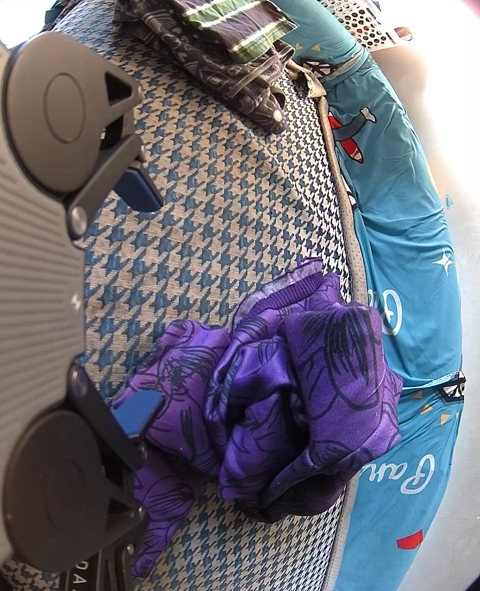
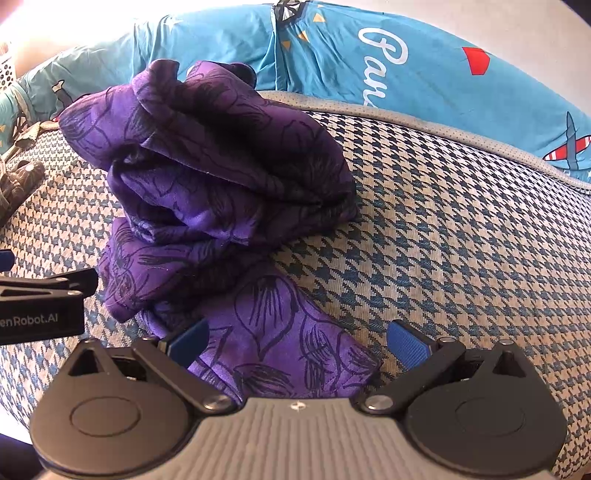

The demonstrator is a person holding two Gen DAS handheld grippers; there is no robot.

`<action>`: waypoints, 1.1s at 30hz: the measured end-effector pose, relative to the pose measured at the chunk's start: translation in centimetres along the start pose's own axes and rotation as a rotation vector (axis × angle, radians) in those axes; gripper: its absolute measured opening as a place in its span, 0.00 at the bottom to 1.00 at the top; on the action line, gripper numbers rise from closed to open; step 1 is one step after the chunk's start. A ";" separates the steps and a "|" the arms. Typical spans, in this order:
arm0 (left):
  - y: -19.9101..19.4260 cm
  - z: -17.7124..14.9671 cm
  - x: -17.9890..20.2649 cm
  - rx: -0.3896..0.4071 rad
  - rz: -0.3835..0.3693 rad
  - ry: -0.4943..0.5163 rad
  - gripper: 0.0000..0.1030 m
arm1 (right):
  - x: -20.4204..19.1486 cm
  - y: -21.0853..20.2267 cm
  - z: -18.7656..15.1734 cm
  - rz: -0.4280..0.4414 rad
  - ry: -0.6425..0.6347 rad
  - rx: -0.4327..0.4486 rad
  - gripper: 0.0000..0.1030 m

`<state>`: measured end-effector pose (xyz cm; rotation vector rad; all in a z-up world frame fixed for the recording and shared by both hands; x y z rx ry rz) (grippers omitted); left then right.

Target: Fold clothes

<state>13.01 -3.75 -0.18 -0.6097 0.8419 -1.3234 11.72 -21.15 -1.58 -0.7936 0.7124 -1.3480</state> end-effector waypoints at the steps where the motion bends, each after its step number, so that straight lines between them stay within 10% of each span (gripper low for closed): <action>1: 0.0 0.0 0.0 0.000 0.000 0.000 1.00 | 0.0 0.0 0.0 0.000 0.000 0.000 1.00; 33: 0.2 0.0 0.0 -0.002 0.002 0.001 1.00 | -0.1 0.3 -0.1 0.004 0.006 -0.016 1.00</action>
Point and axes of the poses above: each gripper's, at about its wrist camera, not at the fingertips, and y roughly the way its jaws point, x to its right, z to its top, the point moved 8 cm from there along y, roughly the way its jaws point, and after that the axes turned 4 degrees about z, right-handed, at the moved point
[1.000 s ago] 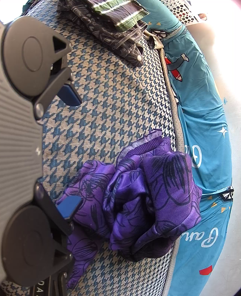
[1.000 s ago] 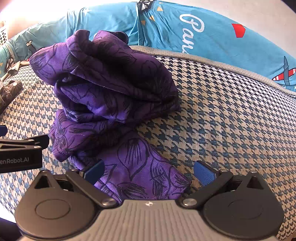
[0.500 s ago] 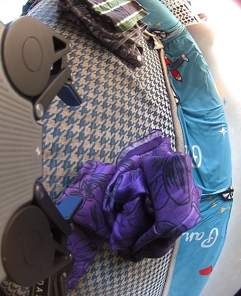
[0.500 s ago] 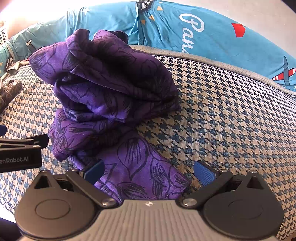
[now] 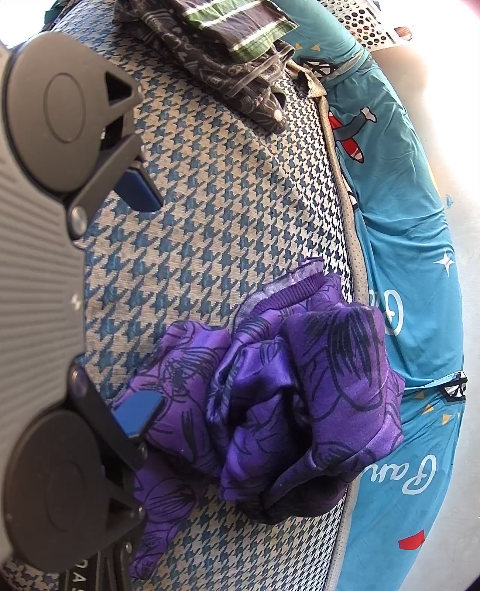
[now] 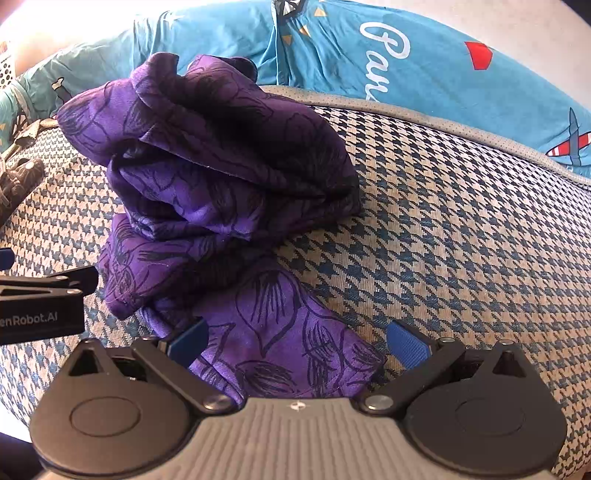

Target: Fold clothes

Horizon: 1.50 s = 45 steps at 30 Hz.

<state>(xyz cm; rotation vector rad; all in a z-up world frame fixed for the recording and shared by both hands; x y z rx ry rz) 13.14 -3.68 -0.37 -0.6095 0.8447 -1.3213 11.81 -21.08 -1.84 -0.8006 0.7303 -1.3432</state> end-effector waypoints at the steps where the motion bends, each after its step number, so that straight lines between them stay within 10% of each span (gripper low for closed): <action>1: 0.0 0.0 0.0 -0.001 0.000 0.000 1.00 | 0.0 0.0 0.0 0.000 0.000 0.000 1.00; 33: 0.6 1.8 -1.1 0.059 -0.044 -0.074 1.00 | -0.2 1.8 -0.2 0.068 0.006 -0.028 1.00; 45: 1.9 3.6 -3.3 0.077 -0.006 -0.135 1.00 | -0.3 -1.0 5.1 0.230 0.063 0.189 0.88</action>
Point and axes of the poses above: each gripper's, at about its wrist camera, not at the fingertips, and y roughly the way its jaws point, x to its right, z to its top, the point moved 8 cm from there along y, roughly the way its jaws point, and after that the axes turned 4 degrees about z, right-handed, at the moved point
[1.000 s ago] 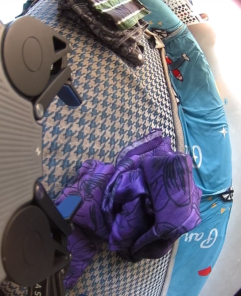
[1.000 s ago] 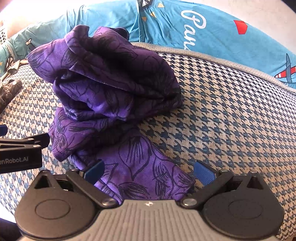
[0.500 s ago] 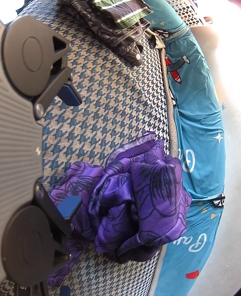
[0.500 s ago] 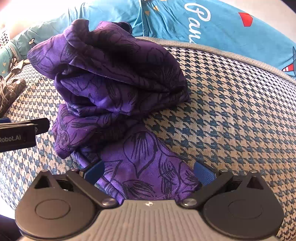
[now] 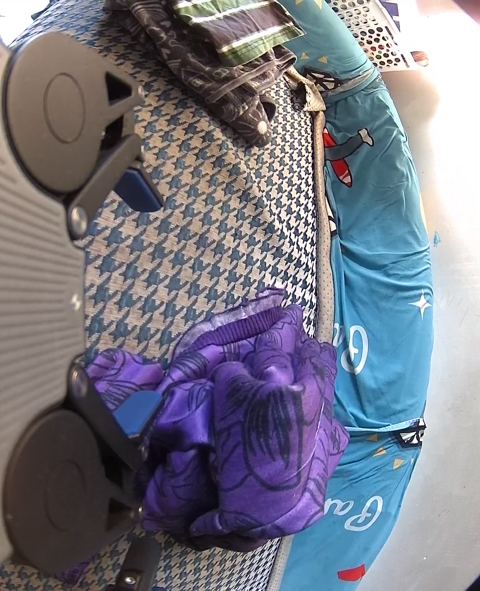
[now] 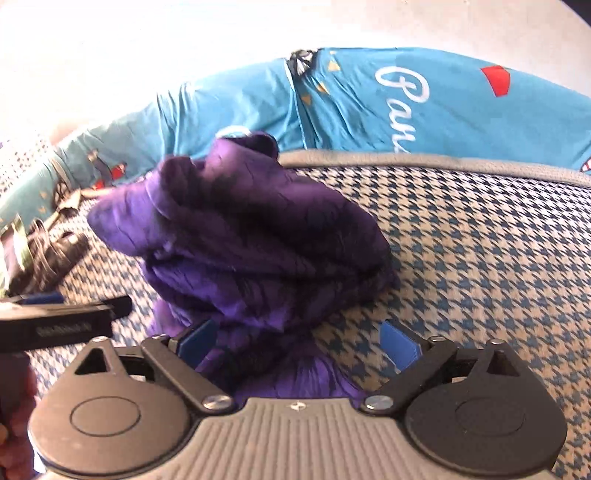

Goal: Fold clothes
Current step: 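Grasp the purple garment with the right gripper and lift it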

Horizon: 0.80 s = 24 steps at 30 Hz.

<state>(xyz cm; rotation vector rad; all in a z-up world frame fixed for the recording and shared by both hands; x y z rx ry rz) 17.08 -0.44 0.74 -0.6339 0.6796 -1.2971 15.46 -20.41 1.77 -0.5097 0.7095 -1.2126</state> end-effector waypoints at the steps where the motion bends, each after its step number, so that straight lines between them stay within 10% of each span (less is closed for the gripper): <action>1: 0.2 0.1 -0.1 -0.001 0.003 -0.001 1.00 | -0.5 0.1 0.4 0.013 -0.008 0.008 0.87; 17: 2.3 0.7 0.7 -0.018 -0.008 0.007 1.00 | -4.9 3.0 4.6 0.067 -0.068 0.077 0.86; 24: 2.8 0.2 0.9 -0.025 -0.002 0.012 1.00 | -5.8 3.7 4.4 0.120 -0.069 0.066 0.59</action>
Point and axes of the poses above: each gripper's, at about its wrist camera, not at the fingertips, and y roughly the way its jaws point, x to its right, z to its top, the point moved 8 cm from there along y, roughly the way its jaws point, and after that the axes turned 4 degrees about z, right-handed, at the moved point
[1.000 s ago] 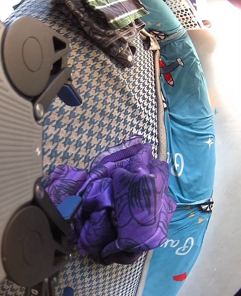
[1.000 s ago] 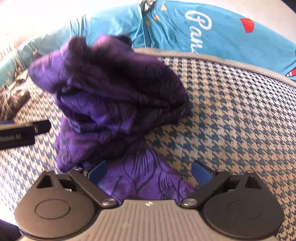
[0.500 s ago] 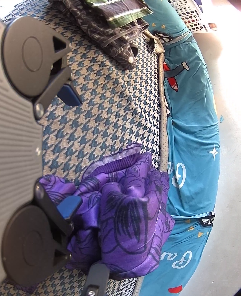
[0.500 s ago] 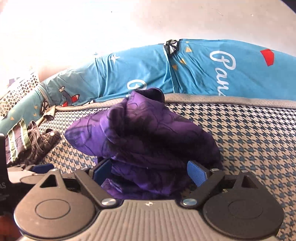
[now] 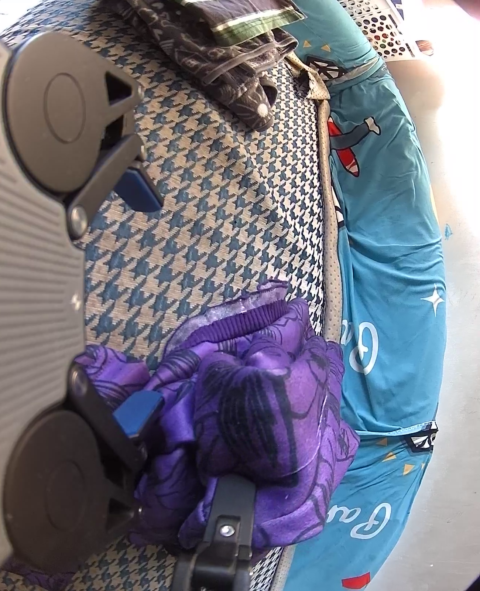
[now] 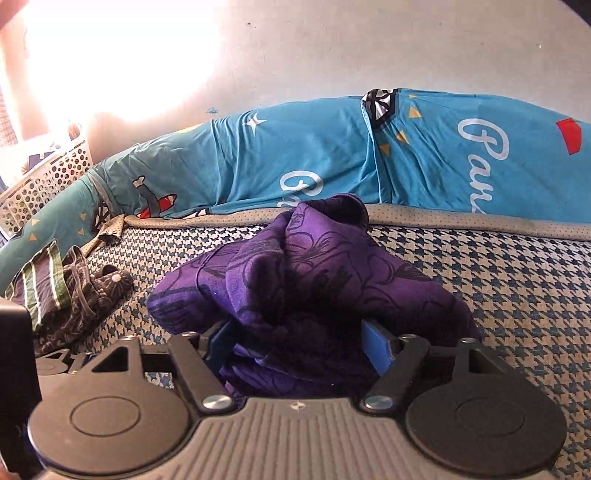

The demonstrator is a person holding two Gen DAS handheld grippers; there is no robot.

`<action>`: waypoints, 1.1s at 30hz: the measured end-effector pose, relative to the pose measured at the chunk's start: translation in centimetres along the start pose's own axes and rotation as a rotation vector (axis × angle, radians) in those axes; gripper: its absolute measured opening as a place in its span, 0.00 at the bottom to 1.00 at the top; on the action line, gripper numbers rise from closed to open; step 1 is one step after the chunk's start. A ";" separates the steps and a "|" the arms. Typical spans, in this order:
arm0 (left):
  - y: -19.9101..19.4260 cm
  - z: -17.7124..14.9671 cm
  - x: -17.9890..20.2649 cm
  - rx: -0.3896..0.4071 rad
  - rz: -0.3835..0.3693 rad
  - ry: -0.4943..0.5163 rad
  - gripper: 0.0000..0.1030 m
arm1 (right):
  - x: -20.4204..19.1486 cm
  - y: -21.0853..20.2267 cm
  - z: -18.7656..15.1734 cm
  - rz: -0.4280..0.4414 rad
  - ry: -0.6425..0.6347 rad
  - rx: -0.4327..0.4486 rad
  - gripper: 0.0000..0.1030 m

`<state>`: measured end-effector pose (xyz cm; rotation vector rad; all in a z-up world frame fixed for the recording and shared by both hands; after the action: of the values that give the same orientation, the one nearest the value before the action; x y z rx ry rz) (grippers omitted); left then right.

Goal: Fold clothes
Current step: 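Grasp the purple garment with the right gripper and lift it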

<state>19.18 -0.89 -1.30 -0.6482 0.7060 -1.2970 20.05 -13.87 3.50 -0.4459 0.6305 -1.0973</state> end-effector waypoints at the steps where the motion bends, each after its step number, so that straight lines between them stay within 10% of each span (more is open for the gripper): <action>1: 0.1 -0.1 0.0 -0.002 0.001 0.002 1.00 | -0.2 0.2 -0.1 0.012 -0.002 -0.004 0.49; 6: 0.6 -0.5 0.2 -0.015 0.004 0.006 1.00 | -1.1 0.4 -0.5 0.017 -0.041 0.016 0.21; 23: 1.4 -0.8 0.8 -0.032 -0.012 0.006 1.00 | 2.4 -2.5 1.8 -0.024 0.051 0.140 0.17; 33: 1.6 -0.7 1.2 -0.034 -0.017 0.008 1.00 | 11.7 -6.8 3.4 -0.276 0.233 0.249 0.02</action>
<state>19.83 -1.82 -3.11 -0.6780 0.7313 -1.3057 21.38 -27.25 7.33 -0.1928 0.6368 -1.4857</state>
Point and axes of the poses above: each gripper's, at about its wrist camera, not at the fingertips, and y roughly the way its jaws point, x to its right, z to its top, the point moved 8 cm from there along y, roughly the way its jaws point, and after that the axes turned 4 degrees about z, right-handed, at the moved point
